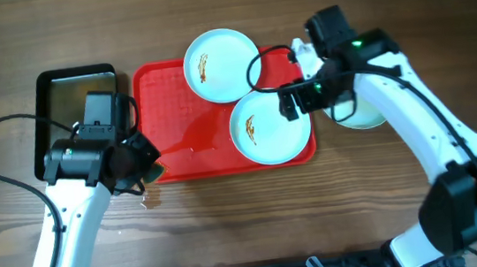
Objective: Clean dirty plates on tray and stack at the side
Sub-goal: 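Reach the right gripper to the lower-right plate and grip its rim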
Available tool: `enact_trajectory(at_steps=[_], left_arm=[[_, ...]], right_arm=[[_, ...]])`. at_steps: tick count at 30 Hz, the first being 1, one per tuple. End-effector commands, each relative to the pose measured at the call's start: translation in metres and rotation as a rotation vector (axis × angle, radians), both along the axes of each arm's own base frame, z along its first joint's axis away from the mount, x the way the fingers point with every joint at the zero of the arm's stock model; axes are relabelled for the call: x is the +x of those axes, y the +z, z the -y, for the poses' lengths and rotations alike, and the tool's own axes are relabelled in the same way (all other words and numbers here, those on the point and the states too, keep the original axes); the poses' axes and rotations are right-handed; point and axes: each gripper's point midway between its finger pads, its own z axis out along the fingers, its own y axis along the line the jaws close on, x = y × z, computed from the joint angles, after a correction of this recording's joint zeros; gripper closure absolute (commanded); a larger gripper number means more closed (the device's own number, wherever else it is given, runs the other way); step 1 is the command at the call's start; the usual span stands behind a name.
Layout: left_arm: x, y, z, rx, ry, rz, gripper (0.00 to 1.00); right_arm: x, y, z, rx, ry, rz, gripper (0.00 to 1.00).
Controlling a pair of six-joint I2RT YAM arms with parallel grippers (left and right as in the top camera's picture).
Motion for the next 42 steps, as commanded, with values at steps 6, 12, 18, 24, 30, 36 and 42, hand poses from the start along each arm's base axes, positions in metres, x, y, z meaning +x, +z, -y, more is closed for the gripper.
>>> enact_trajectory(at_steps=[6, 12, 18, 24, 30, 36, 42], left_arm=[[-0.003, -0.002, 0.001, -0.014, 0.002, -0.017, 0.96], [-0.003, -0.002, 0.001, -0.014, 0.001, -0.015, 0.96], [-0.004, -0.002, 0.001, -0.007, -0.020, -0.019, 0.96], [-0.003, -0.002, 0.001, -0.009, -0.020, -0.015, 0.96], [-0.002, -0.002, 0.002, -0.014, -0.022, -0.013, 0.96], [0.008, 0.003, 0.023, -0.085, -0.071, 0.034, 0.96], [0.012, -0.006, 0.037, -0.081, -0.125, 0.013, 0.96]], right_arm=[[0.038, -0.063, 0.006, -0.132, -0.003, 0.009, 0.22], [0.037, -0.088, 0.007, -0.149, 0.002, -0.036, 0.54], [0.034, -0.110, 0.003, -0.139, 0.005, -0.073, 0.70], [0.014, -0.106, -0.024, 0.024, 0.031, -0.170, 0.90], [-0.011, -0.101, -0.068, 0.111, 0.054, -0.241, 0.96], [-0.023, -0.101, -0.121, 0.109, 0.112, -0.173, 0.95], [-0.014, -0.101, -0.110, 0.075, 0.051, -0.156, 0.70]])
